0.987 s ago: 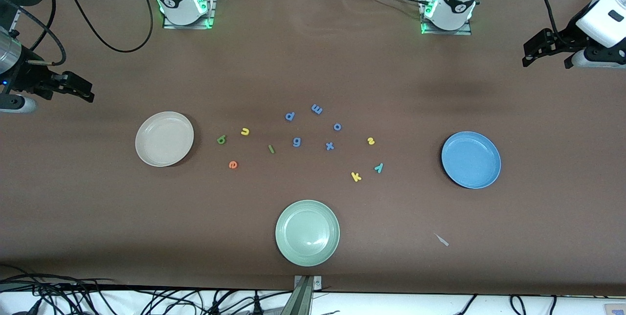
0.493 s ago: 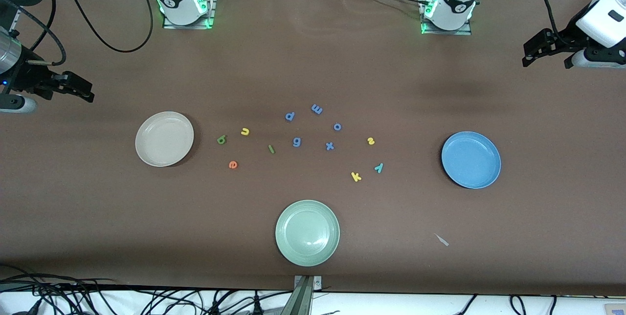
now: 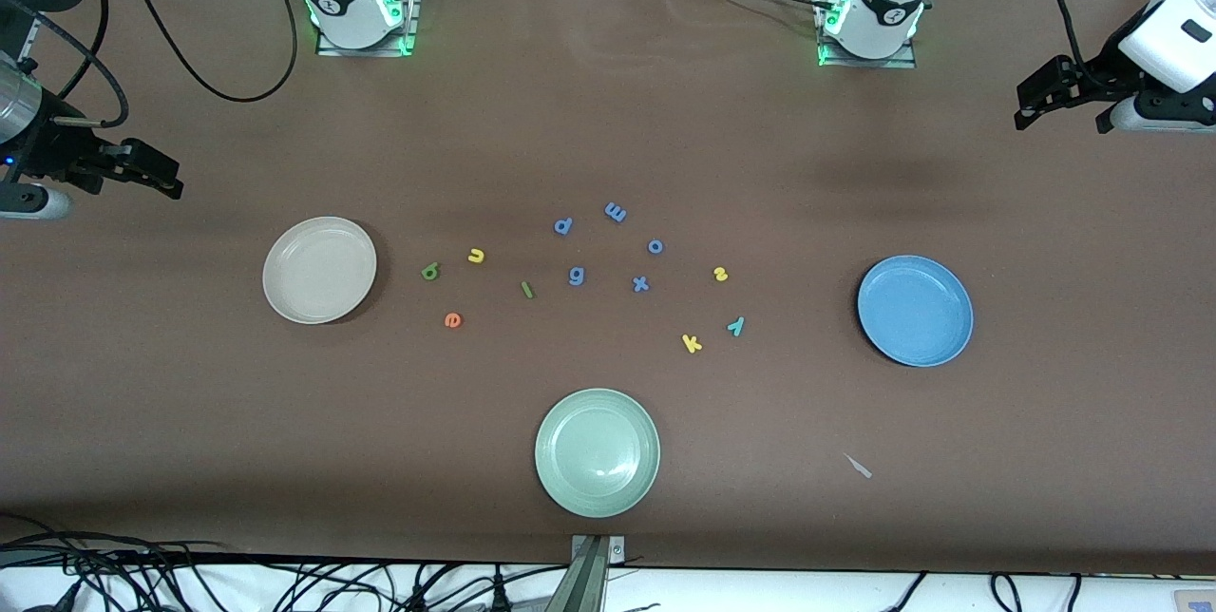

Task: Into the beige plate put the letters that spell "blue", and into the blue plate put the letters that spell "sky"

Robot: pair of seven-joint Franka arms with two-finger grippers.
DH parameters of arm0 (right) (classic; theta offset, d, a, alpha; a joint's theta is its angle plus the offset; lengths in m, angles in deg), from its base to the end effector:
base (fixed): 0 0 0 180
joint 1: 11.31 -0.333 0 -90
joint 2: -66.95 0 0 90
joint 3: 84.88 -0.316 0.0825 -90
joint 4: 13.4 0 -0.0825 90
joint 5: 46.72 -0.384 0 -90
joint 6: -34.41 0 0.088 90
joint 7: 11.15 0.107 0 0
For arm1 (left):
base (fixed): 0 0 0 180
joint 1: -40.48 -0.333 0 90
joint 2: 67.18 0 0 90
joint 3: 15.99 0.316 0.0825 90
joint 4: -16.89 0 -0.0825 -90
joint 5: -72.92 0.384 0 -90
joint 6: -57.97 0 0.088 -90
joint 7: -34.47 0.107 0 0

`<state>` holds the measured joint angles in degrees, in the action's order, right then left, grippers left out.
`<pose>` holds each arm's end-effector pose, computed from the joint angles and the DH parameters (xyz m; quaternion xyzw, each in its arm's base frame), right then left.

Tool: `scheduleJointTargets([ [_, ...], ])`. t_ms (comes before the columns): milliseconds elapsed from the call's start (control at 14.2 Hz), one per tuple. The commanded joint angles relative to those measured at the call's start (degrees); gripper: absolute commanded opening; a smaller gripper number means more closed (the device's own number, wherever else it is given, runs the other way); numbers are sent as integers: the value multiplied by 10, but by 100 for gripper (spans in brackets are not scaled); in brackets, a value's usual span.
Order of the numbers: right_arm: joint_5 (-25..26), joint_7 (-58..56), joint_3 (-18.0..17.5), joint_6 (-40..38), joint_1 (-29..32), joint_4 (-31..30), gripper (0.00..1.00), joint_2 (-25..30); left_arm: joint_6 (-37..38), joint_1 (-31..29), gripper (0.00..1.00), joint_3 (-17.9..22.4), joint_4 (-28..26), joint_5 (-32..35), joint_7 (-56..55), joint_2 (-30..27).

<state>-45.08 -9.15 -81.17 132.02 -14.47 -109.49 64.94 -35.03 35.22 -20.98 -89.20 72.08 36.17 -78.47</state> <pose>0.5723 -0.0076 0.5658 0.9997 -0.0203 -0.0040 0.0154 0.4934 -0.0029 0.5990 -0.9998 0.0110 0.0161 0.0009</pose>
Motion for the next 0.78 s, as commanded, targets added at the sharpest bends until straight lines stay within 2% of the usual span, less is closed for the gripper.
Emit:
scheduleJointTargets([
  [0,-10,4,-5,-7,3,12,100,-5,17,2,100,-1,19,10,4,8],
  [705,-10,0,-5,-6,4,12,100,-5,13,9,100,-15,21,9,0,18],
])
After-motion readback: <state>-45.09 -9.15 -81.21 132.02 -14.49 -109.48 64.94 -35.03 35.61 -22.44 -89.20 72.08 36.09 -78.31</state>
